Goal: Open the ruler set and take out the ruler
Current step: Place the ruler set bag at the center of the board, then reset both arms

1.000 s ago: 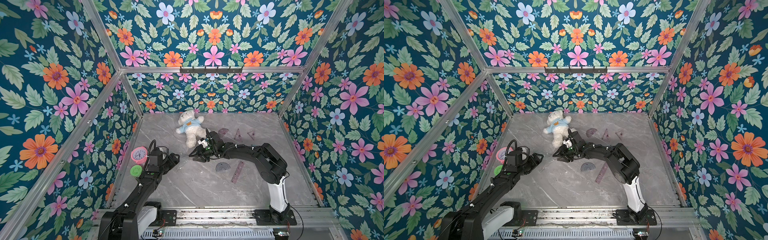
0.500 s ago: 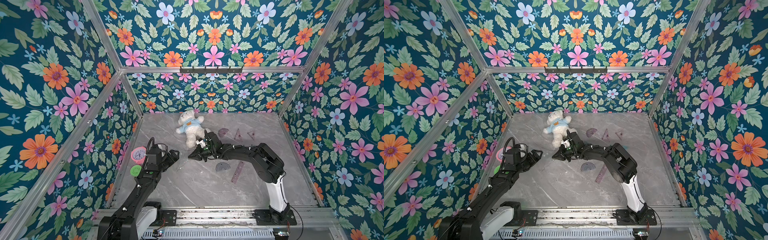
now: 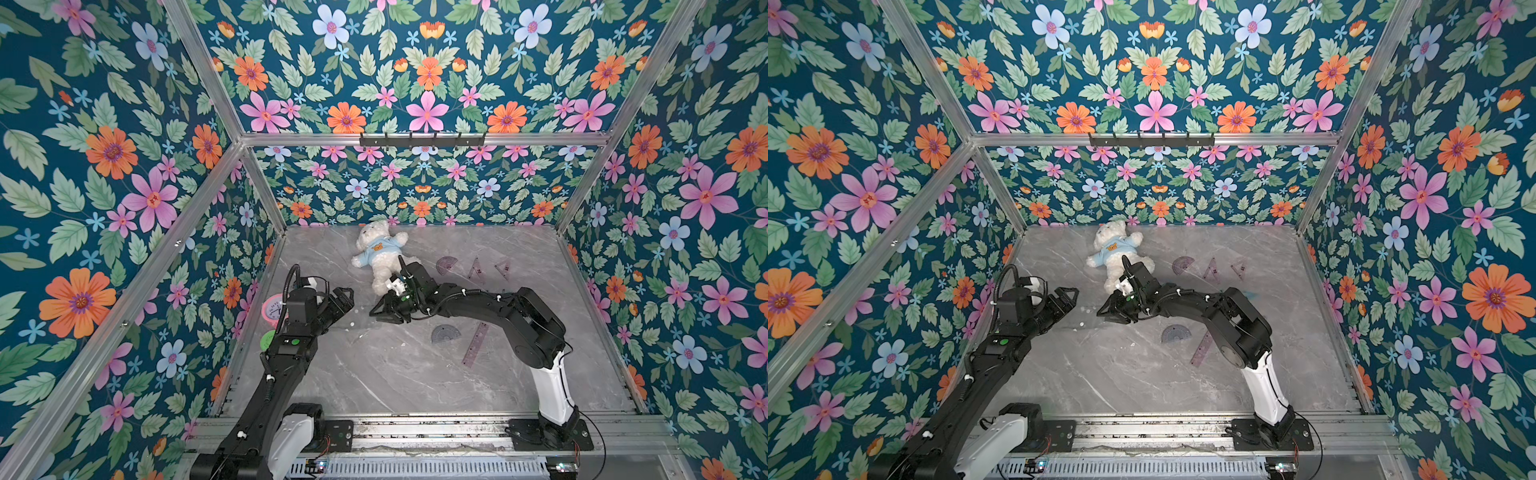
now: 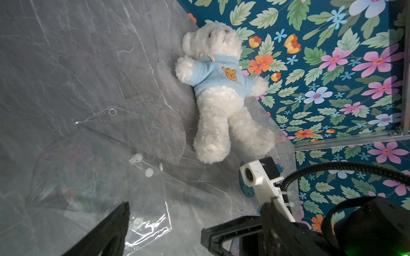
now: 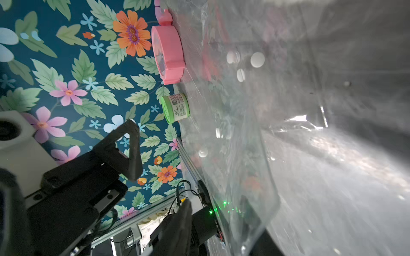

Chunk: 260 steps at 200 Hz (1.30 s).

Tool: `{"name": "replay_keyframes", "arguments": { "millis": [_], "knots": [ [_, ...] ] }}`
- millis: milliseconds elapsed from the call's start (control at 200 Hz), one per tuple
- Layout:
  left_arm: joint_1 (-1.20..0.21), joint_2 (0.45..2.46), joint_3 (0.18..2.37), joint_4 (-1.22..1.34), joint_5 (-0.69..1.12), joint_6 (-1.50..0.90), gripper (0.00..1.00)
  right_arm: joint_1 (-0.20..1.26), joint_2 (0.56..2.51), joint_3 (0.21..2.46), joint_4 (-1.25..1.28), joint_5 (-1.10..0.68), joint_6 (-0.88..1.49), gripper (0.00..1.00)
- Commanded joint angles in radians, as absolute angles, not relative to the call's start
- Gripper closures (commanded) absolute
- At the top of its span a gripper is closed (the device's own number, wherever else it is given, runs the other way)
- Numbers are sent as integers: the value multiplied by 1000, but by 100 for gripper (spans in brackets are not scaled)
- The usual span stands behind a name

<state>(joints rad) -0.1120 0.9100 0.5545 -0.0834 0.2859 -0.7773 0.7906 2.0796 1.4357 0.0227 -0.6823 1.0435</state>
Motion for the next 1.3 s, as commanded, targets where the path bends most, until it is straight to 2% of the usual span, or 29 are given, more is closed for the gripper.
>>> {"name": "replay_keyframes", "arguments": {
  "millis": [0, 80, 155, 245, 525, 685, 795, 880, 965, 1095, 1200, 1295],
  "knots": [
    [-110, 904, 567, -92, 285, -755, 6, 790, 2031, 1438, -114, -596, 941, 47],
    [-111, 905, 580, -79, 291, -727, 5, 790, 1995, 1439, -189, -554, 886, 43],
    [-110, 906, 603, -81, 297, -686, 5, 790, 1956, 1445, -273, -498, 829, 33],
    [-111, 906, 643, -94, 295, -622, 1, 790, 1911, 1457, -377, -428, 753, 29],
    [-111, 894, 779, -85, 239, -390, 1, 791, 1669, 1406, -571, -150, 537, 24],
    [-112, 900, 775, 9, 236, -253, 1, 780, 1354, 1171, -391, 12, 323, 24],
    [-112, 899, 699, 147, 364, -134, 1, 728, 1115, 919, -194, 35, 207, 22],
    [-112, 899, 618, 250, 395, -101, 1, 657, 934, 741, -87, 75, 202, 16],
    [-112, 888, 550, 323, 335, -118, 1, 587, 770, 573, 7, 193, 175, 14],
    [-112, 839, 383, 488, 130, -127, 1, 484, 588, 397, 86, 349, 134, 9],
    [-113, 811, 289, 543, -8, -98, 1, 381, 556, 355, 83, 368, 111, 6],
    [-113, 840, 255, 576, -63, -56, 1, 302, 594, 323, 141, 357, 90, 6]
  ]
}}
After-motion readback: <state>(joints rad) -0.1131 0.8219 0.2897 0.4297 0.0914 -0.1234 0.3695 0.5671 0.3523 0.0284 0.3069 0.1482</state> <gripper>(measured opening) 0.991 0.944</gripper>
